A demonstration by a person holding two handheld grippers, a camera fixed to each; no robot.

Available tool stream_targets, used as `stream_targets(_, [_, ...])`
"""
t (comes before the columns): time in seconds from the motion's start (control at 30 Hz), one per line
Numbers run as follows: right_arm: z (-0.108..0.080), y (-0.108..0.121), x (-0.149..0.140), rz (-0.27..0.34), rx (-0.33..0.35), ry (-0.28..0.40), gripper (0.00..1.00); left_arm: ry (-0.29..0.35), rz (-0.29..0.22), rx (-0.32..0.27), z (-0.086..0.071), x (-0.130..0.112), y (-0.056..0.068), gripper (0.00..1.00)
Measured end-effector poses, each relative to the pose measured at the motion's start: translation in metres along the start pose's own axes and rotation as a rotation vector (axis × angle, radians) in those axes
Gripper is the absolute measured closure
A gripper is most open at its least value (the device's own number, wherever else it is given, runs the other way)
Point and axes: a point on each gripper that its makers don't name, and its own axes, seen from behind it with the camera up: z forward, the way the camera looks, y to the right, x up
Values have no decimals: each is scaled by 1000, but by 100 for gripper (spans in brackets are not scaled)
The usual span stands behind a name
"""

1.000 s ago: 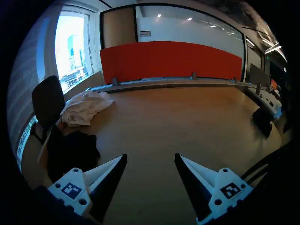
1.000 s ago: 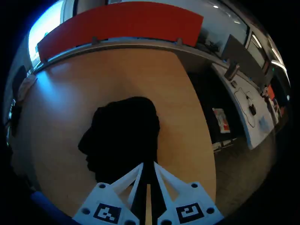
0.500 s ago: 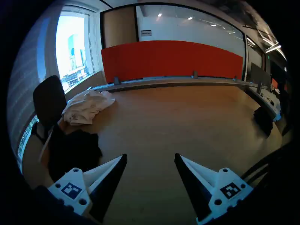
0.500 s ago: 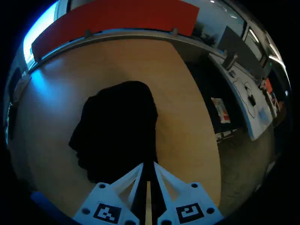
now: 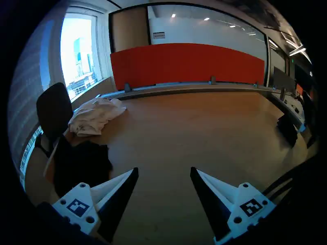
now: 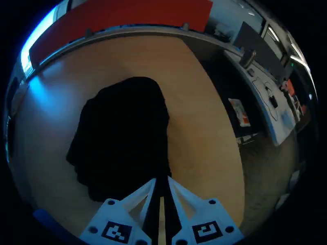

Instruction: Fold towel

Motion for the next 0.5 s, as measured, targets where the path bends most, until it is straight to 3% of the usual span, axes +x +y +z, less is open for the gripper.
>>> stream_targets(0.5, [0, 0, -1, 2, -2, 3, 93, 1, 1, 0, -2, 1, 0, 6])
